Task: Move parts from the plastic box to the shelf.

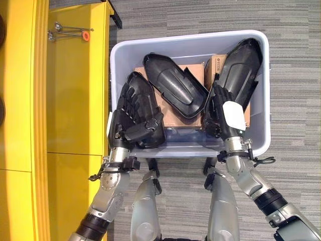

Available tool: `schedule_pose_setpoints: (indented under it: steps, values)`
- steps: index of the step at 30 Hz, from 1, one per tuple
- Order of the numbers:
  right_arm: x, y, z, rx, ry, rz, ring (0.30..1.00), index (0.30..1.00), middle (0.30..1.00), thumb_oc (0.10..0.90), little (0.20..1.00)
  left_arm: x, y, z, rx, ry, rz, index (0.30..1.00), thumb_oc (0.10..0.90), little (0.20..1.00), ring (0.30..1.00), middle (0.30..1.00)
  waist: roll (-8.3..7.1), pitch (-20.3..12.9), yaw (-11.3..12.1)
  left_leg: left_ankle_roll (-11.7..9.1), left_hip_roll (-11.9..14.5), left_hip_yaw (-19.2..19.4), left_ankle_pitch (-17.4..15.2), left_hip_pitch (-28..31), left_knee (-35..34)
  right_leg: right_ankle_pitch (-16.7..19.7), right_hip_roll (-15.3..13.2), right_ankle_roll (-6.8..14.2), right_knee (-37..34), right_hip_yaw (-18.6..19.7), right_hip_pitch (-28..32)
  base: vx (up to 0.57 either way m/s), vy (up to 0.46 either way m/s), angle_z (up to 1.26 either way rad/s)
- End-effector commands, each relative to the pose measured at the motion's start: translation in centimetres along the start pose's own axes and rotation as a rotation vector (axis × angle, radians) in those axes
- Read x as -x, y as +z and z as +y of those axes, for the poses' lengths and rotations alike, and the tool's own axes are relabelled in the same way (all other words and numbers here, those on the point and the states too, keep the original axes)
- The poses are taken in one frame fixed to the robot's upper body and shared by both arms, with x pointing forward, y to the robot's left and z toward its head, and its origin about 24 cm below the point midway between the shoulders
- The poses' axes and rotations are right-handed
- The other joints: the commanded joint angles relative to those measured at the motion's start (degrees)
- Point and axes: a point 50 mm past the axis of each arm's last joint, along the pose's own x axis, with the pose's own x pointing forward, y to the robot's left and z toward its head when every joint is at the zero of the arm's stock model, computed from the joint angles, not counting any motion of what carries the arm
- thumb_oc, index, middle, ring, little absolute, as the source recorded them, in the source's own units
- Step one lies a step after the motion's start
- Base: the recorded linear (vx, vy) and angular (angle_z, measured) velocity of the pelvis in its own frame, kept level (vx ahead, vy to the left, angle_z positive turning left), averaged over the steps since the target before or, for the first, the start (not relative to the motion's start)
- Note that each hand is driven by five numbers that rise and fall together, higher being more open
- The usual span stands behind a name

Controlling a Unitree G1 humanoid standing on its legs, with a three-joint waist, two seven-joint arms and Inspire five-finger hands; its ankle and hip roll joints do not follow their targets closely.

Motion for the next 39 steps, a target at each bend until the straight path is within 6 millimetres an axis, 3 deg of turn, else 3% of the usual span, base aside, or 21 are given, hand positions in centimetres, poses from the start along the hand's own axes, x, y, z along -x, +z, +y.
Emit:
schedule_pose_setpoints:
  steps: [1,10,23,39]
  values:
    - [-1.0,-0.6,-1.2,0.073,-0.066,0.012,1.000,1.000,1.000,0.900,1.000,-0.8,4.2,-0.7,0.014,-0.095,-0.252,1.000,0.900,1.000,1.000,1.000,-0.50,-0.79,0.41,0.37,-1.21,-0.69,-5.58,-2.75,4.57,-7.64,1.04,3.15,4.20,-0.91,1.36,0.00,0.000,0.00]
    - [-1.6,-2.3,-1.7,0.115,-0.100,0.105,1.000,1.000,1.000,0.900,1.000,-1.0,4.0,-0.7,0.010,-0.101,-0.246,1.000,0.900,1.000,1.000,1.000,-0.39,-0.79,0.60,0.38,-0.98,-0.72,-5.66,-2.72,4.94,-7.91,0.94,2.94,5.02,-1.22,1.29,0.00,0.000,0.00]
    - [-1.9,-4.9,-1.1,0.285,0.037,0.227,1.000,1.000,1.000,0.900,1.000,-1.3,3.8,-0.4,0.007,-0.132,-0.231,1.000,0.900,1.000,1.000,1.000,-0.18,-0.79,1.11,0.41,-0.76,-0.75,-5.86,-3.24,5.56,-7.84,0.57,2.70,5.50,-1.59,0.78,0.00,-0.002,0.01]
    - [-2.3,-8.6,-2.1,0.433,0.063,0.394,1.000,1.000,1.000,0.900,1.000,-1.9,3.8,-0.6,-0.004,-0.178,-0.224,1.000,0.900,1.000,1.000,1.000,0.16,-0.79,2.00,0.49,-0.60,-1.01,-5.89,-3.87,6.19,-7.51,-0.06,2.75,5.85,-2.11,0.41,0.00,-0.001,0.01]
